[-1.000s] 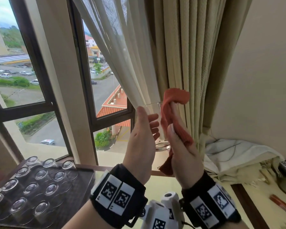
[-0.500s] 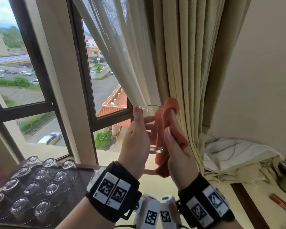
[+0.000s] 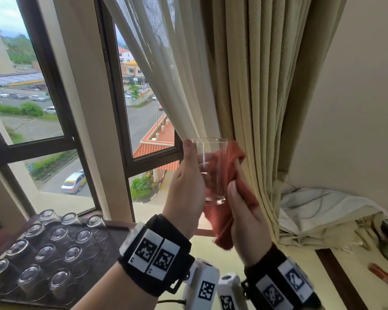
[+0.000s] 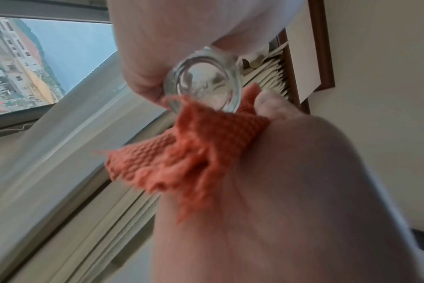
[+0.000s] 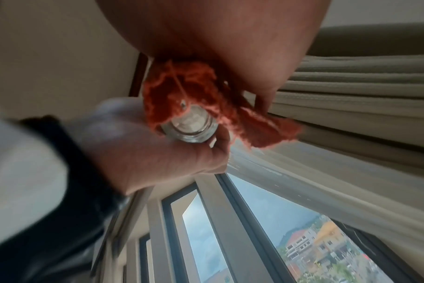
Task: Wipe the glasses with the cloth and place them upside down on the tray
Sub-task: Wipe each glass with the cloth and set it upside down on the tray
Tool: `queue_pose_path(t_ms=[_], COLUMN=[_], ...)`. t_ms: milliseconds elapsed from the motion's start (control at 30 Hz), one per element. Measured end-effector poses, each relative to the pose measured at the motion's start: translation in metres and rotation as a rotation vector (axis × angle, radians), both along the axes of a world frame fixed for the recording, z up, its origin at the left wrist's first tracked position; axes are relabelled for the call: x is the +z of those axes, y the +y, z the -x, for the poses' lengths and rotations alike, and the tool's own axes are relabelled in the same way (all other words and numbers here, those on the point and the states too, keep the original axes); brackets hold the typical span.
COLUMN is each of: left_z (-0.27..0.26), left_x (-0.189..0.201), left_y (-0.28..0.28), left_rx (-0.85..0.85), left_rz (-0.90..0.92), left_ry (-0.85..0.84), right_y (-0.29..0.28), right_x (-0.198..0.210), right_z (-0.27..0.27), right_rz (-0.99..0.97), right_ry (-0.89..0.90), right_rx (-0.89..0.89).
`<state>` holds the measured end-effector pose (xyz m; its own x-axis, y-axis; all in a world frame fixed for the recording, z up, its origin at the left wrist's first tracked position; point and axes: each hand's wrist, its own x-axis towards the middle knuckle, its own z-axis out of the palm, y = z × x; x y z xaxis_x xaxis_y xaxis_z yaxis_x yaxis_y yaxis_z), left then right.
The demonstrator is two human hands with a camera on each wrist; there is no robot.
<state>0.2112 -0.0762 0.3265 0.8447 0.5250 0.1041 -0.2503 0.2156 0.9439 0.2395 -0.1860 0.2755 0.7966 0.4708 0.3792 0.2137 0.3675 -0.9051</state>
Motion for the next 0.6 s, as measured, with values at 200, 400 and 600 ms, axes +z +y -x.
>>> queue_pose_path(t_ms=[200, 400, 600], left_z=[-0.003, -0.004, 0.002], left_x=[0.007, 0.005, -0.007], left_y=[0.008, 0.022, 0.001], left_rx=[0.065, 0.161, 0.046], left_rz=[-0.009, -0.058, -0.043], left_ry=[-0.065, 0.014, 0.044], right_y=[-0.005, -0.003, 0.002], right_x=[-0.007, -0.032, 0.014], right_z=[0.006, 0.015, -0.011], right_rz=[0.101, 0.052, 0.013], right_ry=[-0.338, -0.083, -0.1], right_rx=[0.021, 0.102, -0.048])
